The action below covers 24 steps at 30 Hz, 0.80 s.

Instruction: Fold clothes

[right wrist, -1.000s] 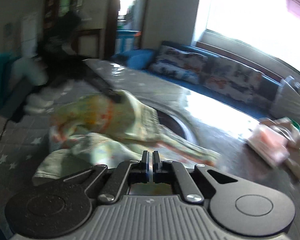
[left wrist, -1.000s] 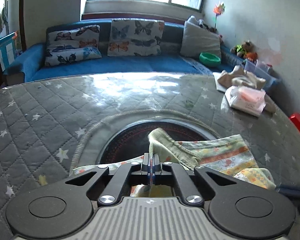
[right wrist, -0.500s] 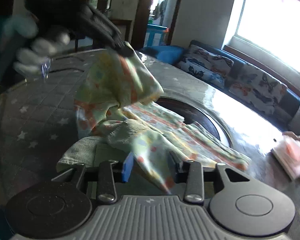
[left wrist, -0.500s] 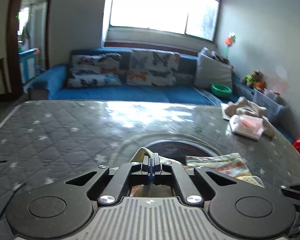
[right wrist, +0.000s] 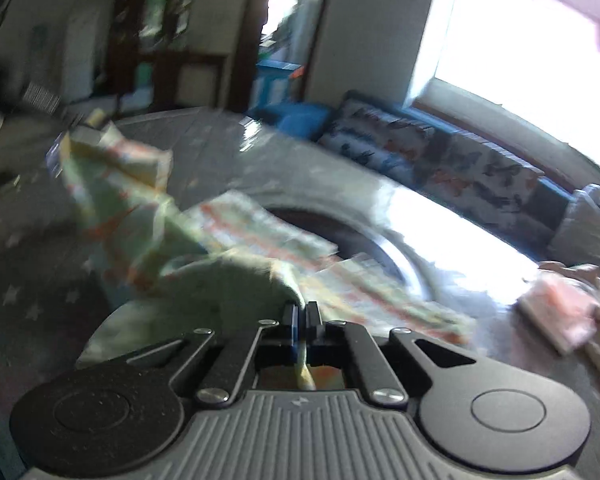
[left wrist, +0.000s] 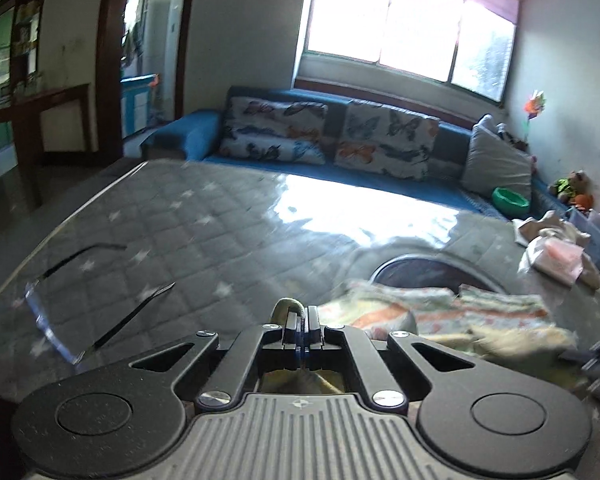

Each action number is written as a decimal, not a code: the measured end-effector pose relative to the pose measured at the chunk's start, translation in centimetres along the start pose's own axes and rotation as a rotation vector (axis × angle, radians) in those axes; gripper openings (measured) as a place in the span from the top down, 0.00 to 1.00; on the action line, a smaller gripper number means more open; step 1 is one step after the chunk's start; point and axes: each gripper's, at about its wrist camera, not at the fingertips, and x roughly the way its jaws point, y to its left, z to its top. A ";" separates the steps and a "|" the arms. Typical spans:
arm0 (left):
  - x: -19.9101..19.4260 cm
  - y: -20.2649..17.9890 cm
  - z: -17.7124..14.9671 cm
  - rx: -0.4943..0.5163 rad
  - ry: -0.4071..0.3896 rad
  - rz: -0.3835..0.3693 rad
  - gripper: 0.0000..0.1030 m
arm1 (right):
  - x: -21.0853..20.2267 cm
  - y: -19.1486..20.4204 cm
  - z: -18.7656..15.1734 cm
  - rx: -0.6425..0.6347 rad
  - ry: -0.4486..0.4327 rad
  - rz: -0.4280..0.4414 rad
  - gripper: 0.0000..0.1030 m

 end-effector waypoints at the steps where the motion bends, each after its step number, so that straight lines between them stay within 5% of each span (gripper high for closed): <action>1: -0.1 0.3 -0.3 -0.004 0.006 0.009 0.99 | -0.8 -0.8 0.0 0.025 -0.018 -0.024 0.98; 13: -3.2 1.3 -2.5 0.005 0.042 0.026 0.98 | -10.0 -12.0 -6.1 0.463 -0.057 -0.313 0.98; 24: -3.3 1.3 -4.6 0.059 0.148 0.082 0.98 | -10.8 -16.3 -14.9 0.658 0.106 -0.473 0.98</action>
